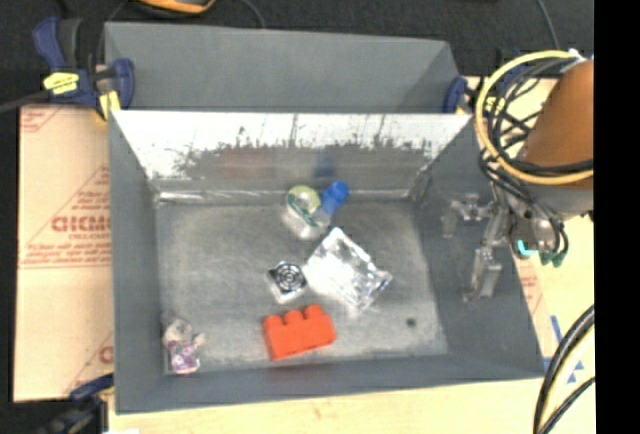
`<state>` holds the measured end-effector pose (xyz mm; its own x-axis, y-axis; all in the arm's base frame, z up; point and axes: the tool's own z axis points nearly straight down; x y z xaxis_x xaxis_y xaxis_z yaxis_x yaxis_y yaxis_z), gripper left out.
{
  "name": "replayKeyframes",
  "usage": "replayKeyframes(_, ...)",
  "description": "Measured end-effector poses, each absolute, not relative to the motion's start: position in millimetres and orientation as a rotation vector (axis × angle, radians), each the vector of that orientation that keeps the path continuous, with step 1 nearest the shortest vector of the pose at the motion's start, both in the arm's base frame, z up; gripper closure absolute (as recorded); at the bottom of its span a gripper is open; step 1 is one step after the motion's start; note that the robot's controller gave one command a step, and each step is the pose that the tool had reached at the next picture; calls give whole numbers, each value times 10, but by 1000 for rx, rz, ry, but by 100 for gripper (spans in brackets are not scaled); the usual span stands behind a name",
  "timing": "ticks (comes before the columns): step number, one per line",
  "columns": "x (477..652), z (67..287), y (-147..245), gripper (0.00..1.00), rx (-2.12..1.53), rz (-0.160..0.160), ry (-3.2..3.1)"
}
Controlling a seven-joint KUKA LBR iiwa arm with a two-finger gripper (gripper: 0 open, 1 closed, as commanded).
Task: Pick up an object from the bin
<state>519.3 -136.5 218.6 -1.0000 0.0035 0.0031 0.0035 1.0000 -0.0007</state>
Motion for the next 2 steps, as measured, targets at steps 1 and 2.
replayKeyframes(1, 4987, 1204, -939, 0, 36, -4, -3136)
replayKeyframes(2, 4947, 837, -436, 0, 63, 1, -3162)
